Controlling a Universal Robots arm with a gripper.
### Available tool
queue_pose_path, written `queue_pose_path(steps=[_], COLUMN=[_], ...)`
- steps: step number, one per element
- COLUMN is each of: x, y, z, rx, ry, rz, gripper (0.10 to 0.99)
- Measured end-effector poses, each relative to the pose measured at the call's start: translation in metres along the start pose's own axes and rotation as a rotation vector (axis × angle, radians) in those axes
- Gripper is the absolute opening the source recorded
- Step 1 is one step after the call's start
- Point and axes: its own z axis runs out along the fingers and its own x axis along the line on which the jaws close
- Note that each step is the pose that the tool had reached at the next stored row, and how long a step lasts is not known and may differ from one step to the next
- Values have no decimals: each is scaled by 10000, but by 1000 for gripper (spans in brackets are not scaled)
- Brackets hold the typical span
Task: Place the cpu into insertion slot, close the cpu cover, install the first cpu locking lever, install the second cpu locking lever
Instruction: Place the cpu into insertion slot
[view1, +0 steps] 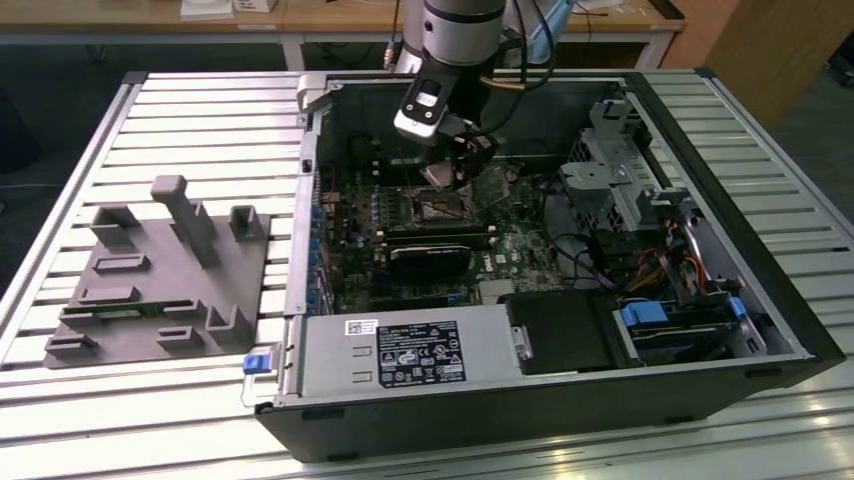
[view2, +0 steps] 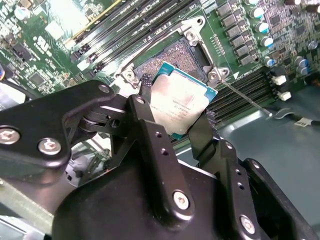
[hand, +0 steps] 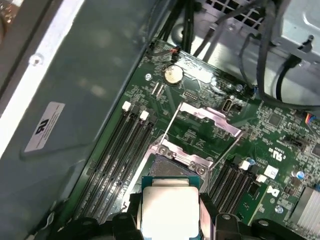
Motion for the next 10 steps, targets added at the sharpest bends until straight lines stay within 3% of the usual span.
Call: queue_pose_path(steps=[10], x=[0], y=[0], z=[3], rx=[-14], ry=[-29], rz=[1002], gripper=[541])
